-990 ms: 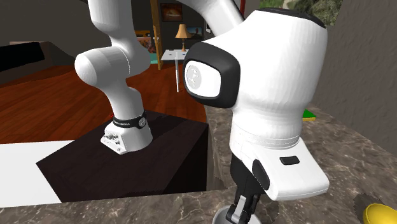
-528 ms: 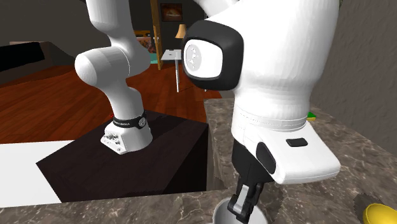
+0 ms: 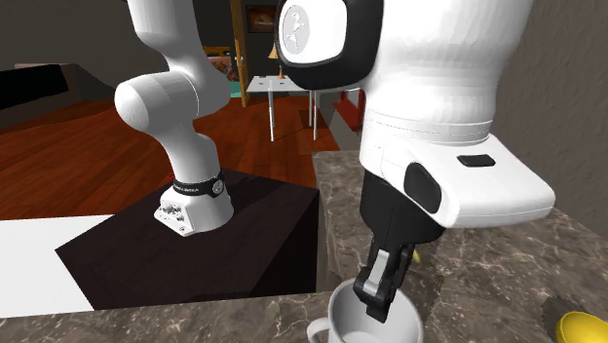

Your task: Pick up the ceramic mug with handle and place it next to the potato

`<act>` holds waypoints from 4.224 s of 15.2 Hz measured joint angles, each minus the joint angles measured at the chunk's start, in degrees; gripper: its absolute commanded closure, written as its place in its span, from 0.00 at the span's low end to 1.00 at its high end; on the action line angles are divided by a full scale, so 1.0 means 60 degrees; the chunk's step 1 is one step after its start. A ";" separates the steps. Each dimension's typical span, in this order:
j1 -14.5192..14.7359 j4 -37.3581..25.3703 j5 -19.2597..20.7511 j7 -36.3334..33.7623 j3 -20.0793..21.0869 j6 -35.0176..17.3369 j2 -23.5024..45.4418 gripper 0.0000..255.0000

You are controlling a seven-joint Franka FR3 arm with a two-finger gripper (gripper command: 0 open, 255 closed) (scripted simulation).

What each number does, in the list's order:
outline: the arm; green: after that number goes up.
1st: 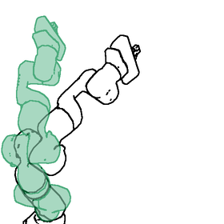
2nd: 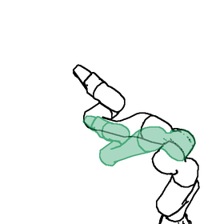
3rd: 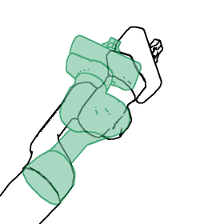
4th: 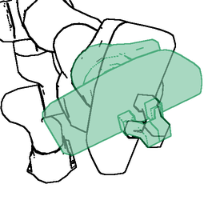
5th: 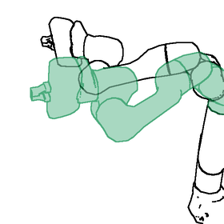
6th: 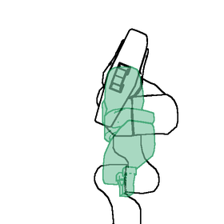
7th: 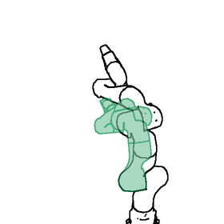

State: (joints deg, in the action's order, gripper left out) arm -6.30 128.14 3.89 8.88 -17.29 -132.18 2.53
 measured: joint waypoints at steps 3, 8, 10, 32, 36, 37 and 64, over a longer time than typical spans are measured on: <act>0.0018 -0.0136 0.0070 -0.0050 0.0009 0.0361 -0.0232 1.00; 0.0028 -0.0419 0.0172 -0.0087 0.0018 0.1002 -0.0601 1.00; 0.0036 -0.0611 0.0185 -0.0091 0.0027 0.1278 -0.0688 1.00; 0.1145 0.0706 0.0432 -0.2996 0.1783 0.2645 -0.3173 1.00; 0.1522 0.1044 0.0261 -0.3892 0.2397 0.2772 -0.3564 1.00; 0.1634 0.1090 0.0201 -0.4142 0.2575 0.2842 -0.3658 1.00; 0.4157 -0.1201 -0.0600 -1.0610 0.6918 0.3353 -0.1553 1.00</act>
State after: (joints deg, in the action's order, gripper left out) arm 18.64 120.93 0.29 -54.78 24.22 -112.06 -6.79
